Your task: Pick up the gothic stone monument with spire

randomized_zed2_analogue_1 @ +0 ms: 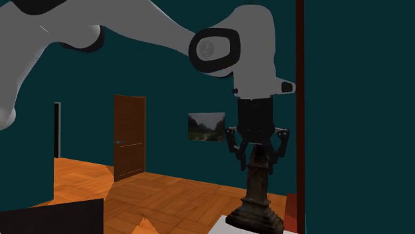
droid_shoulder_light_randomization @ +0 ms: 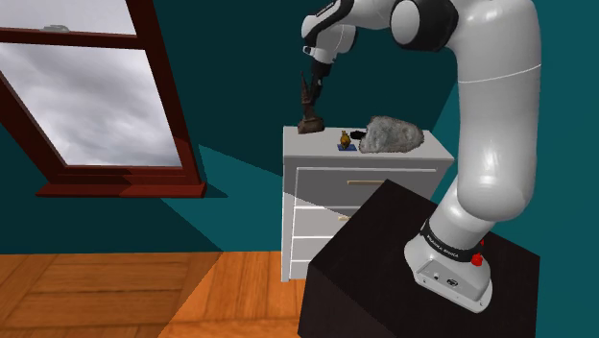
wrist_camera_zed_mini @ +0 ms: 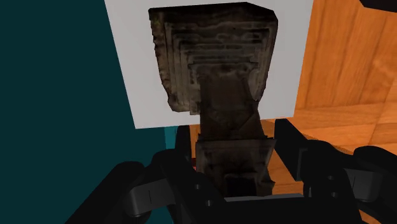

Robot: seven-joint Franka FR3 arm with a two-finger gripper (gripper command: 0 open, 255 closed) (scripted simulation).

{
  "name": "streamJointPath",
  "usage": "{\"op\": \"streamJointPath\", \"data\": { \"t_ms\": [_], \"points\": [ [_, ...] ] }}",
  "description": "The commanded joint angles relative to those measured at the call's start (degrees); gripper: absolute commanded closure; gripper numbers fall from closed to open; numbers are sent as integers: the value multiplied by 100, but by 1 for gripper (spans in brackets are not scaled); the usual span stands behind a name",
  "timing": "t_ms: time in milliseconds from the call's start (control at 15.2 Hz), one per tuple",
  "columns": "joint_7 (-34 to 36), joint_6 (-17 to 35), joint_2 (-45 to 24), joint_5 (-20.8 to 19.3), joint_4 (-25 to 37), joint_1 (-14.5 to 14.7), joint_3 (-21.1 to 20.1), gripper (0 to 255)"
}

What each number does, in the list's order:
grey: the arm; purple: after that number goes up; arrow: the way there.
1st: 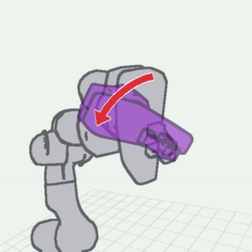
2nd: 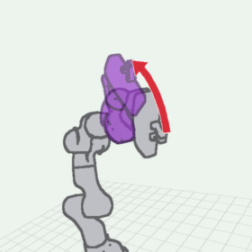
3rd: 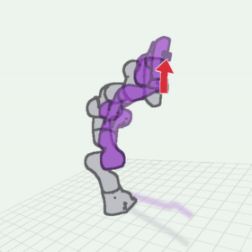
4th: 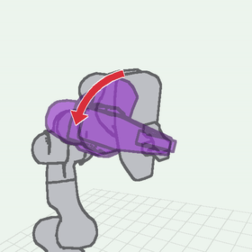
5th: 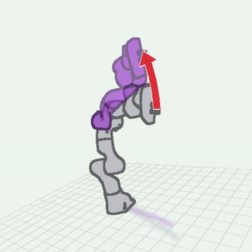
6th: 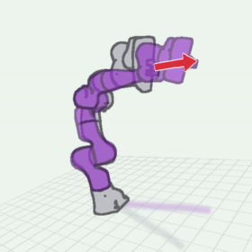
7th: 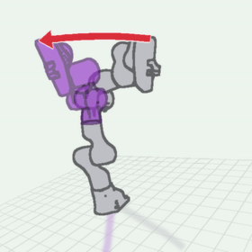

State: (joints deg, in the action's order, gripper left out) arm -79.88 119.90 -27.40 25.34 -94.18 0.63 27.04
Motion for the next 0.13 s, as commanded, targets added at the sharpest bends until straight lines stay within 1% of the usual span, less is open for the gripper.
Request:
{"op": "streamJointPath", "data": {
  "t_ms": [0,66],
  "points": [
    [30,-71,39,-30,41,7,15,255],
    [30,-71,39,-29,42,7,15,255]
  ]
}}
